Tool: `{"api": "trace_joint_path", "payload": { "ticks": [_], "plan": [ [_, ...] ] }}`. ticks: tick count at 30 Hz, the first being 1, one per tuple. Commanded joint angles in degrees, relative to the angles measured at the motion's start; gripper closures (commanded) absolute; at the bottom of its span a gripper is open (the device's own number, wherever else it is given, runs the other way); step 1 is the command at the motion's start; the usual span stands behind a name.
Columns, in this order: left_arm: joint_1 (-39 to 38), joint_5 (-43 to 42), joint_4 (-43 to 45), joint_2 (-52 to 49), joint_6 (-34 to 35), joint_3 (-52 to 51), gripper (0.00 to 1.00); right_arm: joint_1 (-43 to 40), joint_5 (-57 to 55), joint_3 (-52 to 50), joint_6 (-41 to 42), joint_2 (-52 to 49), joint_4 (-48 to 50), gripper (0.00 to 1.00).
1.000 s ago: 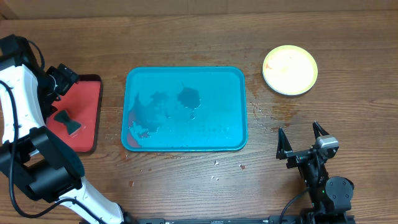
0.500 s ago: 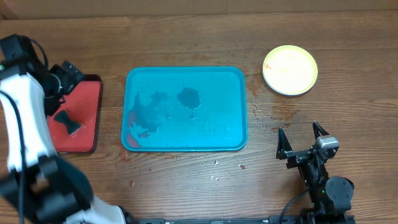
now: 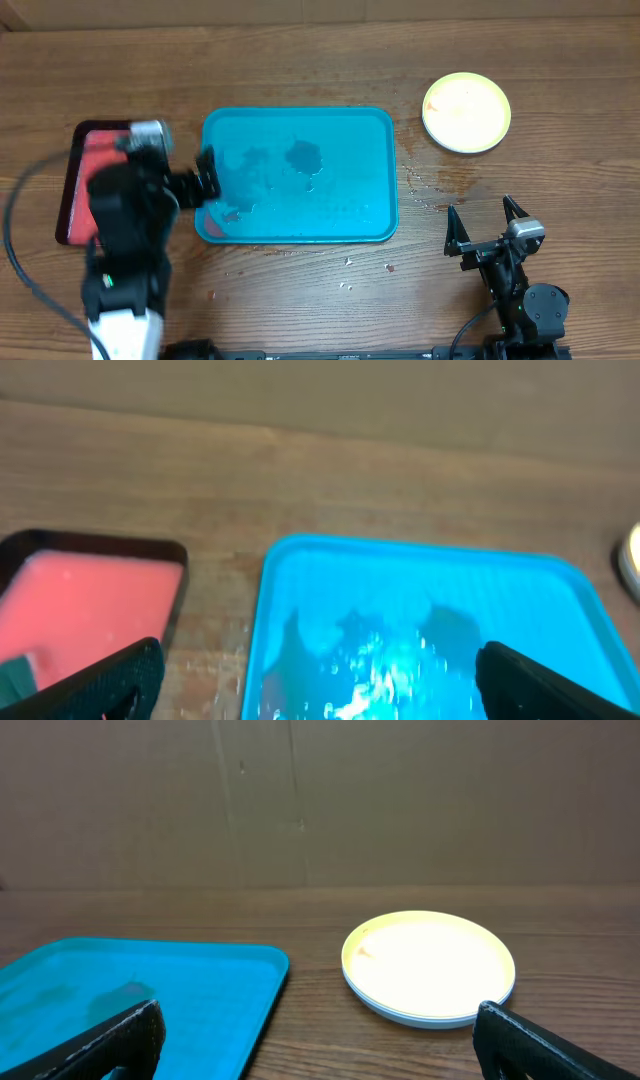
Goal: Clean dirty plates on tray and stack at the side
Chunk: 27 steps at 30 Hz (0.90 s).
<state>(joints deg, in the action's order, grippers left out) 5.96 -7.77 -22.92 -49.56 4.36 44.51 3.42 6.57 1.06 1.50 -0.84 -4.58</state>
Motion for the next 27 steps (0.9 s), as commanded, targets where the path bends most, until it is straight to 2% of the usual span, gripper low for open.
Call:
{"api": "trace_joint_path", "payload": {
  "ticks": [1,9,20,23,27],
  "plan": [
    [-0.4,0.2,2.4,7.4,0.4,-6.6,0.0,-0.2,-0.7,-0.6,0.0,0.7,0.2,0.0],
    [-1.0,0.3,10.6,19.2,1.2,-21.4,0.0,-0.2,-0.7,-0.6,0.0,0.7,0.2,0.0],
    [-3.4,0.7,29.9,30.9,-0.2,-41.7,0.0,-0.2,-0.7,-0.6,0.0,0.7,0.2,0.0],
    [-3.4,0.7,30.8,34.2,-1.1,-44.3,0.0,-0.2,-0.7,-0.6,0.0,0.7,0.2,0.0],
    [-3.4,0.9,25.7,38.6,-3.8,-44.2,0.0,-0.2,-0.7,-0.6,0.0,0.7,0.2,0.0]
  ]
}}
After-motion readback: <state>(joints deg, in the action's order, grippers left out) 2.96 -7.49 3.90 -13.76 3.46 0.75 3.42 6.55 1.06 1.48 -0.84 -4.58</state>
